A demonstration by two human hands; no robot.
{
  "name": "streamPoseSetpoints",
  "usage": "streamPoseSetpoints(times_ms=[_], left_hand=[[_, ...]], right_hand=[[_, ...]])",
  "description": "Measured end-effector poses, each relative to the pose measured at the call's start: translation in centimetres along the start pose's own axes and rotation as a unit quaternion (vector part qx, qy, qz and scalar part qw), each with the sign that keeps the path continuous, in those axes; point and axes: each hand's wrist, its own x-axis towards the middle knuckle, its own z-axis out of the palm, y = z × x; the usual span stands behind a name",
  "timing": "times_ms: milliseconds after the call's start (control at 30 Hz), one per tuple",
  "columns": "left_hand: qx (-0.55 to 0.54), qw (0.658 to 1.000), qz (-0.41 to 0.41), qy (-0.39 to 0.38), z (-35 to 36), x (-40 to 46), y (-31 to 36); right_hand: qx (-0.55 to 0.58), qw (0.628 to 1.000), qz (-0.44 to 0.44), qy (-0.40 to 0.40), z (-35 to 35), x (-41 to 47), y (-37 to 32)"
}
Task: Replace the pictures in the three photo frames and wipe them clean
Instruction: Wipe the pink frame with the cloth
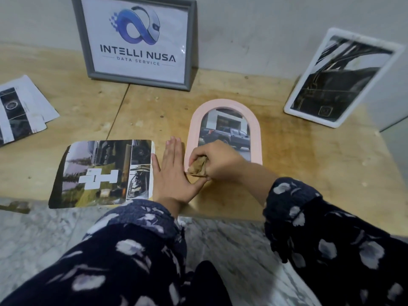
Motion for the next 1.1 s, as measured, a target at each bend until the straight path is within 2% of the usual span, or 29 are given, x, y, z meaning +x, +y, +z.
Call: streamPoseSetpoints(times_ms=[67,133,267,333,467,567,667,800,1100], left_hand=[[0.007,1.0,0.01,0.002,0.2,0.1,-0.1],[0.007,1.0,0.019,-0.002,0.5,0.2,-0.1],[0.021,1.0,0.02,-0.004,0.5,0.5,0.0],[0.03,0.999,0.015,-0.004,0.5,0.6,-0.1],[0.02,1.0,0.004,-0.005,0.7,0.7,0.2],[0.024,1.0,0.001,-0.003,0.9,0.7,0.0],[0.023,1.0,0.003,0.001,1.0,0.8,0.0],[0.035,0.999,0.0,0.002,0.9,0.7,0.0],[0.034,0.999,-0.001,0.016,1.0,0.6,0.1]], right_hand=[[0.103,0.992,0.017,0.07,-1.7,0.5,0.8],[0.156,0.974,0.042,0.159,-3.5,1.9,2.1],[0.089,0.954,0.046,0.282,-6.6,6.7,5.1],[0.065,0.947,0.055,0.31,-7.2,9.5,6.2],[-0.008,0.97,0.04,0.24,-6.6,12.0,7.9],[-0.011,0.983,0.059,0.173,-5.8,10.9,9.8],[-0.012,0.982,0.072,0.177,-6.1,9.3,11.2],[-0.018,0.973,0.141,0.184,-6.7,6.8,12.7],[0.057,0.947,0.22,0.227,-4.2,0.5,13.5]])
